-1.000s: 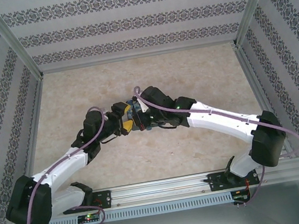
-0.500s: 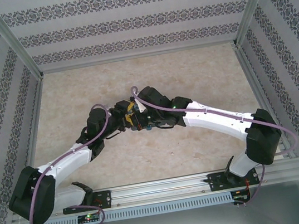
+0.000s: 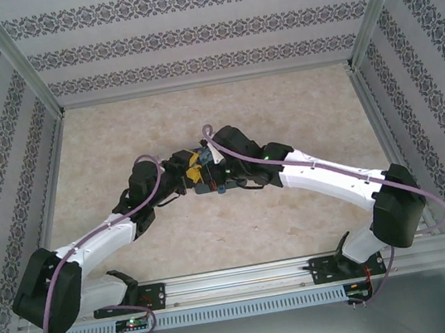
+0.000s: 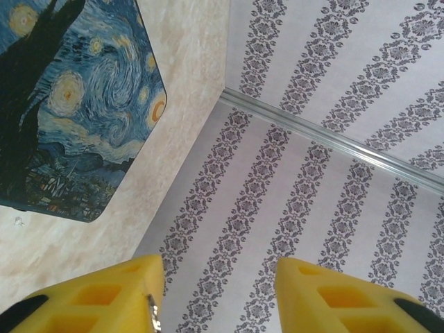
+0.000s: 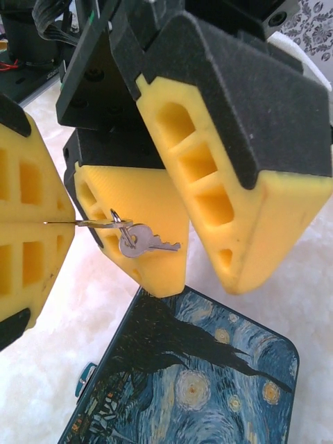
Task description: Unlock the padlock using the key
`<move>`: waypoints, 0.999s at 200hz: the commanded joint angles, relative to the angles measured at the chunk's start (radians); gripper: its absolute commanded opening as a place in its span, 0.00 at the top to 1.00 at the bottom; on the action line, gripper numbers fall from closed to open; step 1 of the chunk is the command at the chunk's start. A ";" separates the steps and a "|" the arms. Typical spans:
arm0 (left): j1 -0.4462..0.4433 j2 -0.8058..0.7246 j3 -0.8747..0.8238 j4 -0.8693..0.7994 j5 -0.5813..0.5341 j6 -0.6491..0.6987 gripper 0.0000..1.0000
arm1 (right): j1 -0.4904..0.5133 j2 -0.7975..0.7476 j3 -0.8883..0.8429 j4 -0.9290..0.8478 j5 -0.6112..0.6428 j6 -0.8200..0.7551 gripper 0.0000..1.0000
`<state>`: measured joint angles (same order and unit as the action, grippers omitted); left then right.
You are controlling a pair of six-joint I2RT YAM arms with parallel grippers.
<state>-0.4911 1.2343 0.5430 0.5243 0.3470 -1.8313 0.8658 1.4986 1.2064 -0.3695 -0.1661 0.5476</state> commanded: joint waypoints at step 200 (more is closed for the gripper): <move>-0.010 -0.024 0.002 -0.052 -0.057 0.057 1.00 | -0.025 -0.046 -0.047 0.020 0.019 0.009 1.00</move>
<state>-0.4915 1.2331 0.5430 0.5018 0.3229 -1.8030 0.8524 1.4872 1.1839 -0.3588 -0.1654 0.5476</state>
